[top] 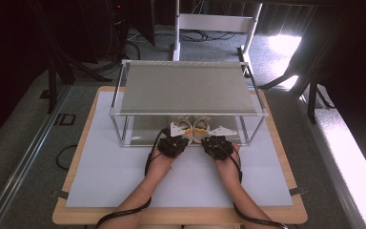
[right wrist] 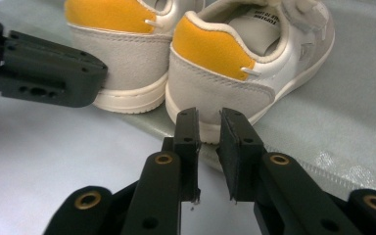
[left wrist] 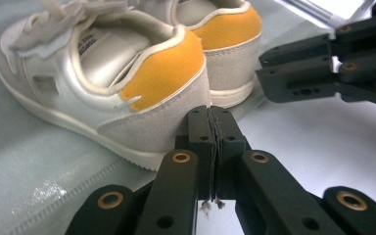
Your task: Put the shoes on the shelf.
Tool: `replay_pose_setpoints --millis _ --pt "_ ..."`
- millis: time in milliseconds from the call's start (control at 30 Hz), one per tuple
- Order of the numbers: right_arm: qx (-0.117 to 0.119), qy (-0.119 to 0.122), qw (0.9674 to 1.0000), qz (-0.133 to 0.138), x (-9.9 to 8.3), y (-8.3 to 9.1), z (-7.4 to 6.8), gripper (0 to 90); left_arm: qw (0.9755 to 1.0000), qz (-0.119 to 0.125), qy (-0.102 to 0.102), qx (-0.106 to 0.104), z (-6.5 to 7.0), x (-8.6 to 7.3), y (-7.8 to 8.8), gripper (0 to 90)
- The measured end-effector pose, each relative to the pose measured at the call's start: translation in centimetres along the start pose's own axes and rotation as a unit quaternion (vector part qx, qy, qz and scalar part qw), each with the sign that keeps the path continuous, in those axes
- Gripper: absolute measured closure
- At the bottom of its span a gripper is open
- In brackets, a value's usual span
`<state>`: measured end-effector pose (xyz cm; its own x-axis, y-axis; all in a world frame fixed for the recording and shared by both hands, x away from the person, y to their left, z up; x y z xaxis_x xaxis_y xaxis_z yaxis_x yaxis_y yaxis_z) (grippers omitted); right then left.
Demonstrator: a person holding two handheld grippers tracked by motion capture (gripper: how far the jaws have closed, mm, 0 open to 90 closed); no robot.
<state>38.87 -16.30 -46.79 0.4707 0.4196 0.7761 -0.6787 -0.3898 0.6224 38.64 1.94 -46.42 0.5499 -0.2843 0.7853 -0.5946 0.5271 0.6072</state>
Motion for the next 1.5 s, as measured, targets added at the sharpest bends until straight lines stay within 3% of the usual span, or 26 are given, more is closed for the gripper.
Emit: replay_pose_setpoints --millis 267,433,533,633,767,1033,1167,1300,1500 --pt "-0.001 -0.01 0.9999 -0.002 0.4 -0.7 0.3 79.1 0.9997 -0.003 0.025 -0.009 -0.8 0.4 -0.7 88.2" --pt "0.005 -0.013 0.9999 0.004 0.1 -0.6 0.2 75.9 0.9995 -0.005 0.026 -0.015 -0.6 -0.1 -0.6 86.0" --pt "0.01 -0.013 0.9998 0.012 -0.1 -0.3 0.2 63.0 0.9995 -0.005 0.028 -0.017 -0.5 -0.2 -0.3 81.8" --pt "0.01 -0.01 0.9996 0.026 -0.3 0.0 0.2 49.3 0.9995 -0.002 0.028 -0.016 -0.2 -0.3 0.1 67.5" --pt "0.009 -0.029 0.9992 0.025 -0.5 0.4 0.4 32.0 0.9994 0.016 0.031 0.005 -0.2 -0.3 1.0 38.2" --pt "0.017 -0.036 0.999 0.021 -1.0 0.9 0.6 19.4 0.998 0.019 0.058 -0.019 -0.9 -1.1 1.9 16.0" --pt "0.016 -0.033 0.999 0.026 -1.4 1.1 0.4 16.9 0.9987 0.019 0.046 -0.009 -0.7 -1.9 2.2 14.7" --pt "0.027 -0.03 0.9989 0.023 -1.7 1.3 0.3 16.7 0.9986 0.025 0.046 -0.008 -0.6 -2.5 2.6 14.0" --pt "0.025 -0.022 0.9992 0.022 -2.1 1.6 0.3 16.8 0.9983 0.039 0.043 -0.004 -0.7 -3.0 3.4 14.0"
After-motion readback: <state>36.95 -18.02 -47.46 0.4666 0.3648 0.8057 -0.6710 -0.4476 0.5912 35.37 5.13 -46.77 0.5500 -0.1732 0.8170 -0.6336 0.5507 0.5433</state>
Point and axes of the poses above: each handheld gripper's, and its own axes: y roughly backward along the jaws, x roughly out of its top, z roughly to its right, the point moved 1 cm from there along -y, roughly forward along the jaws, and after that the axes turned 6 degrees about y, right-handed, at the moved point
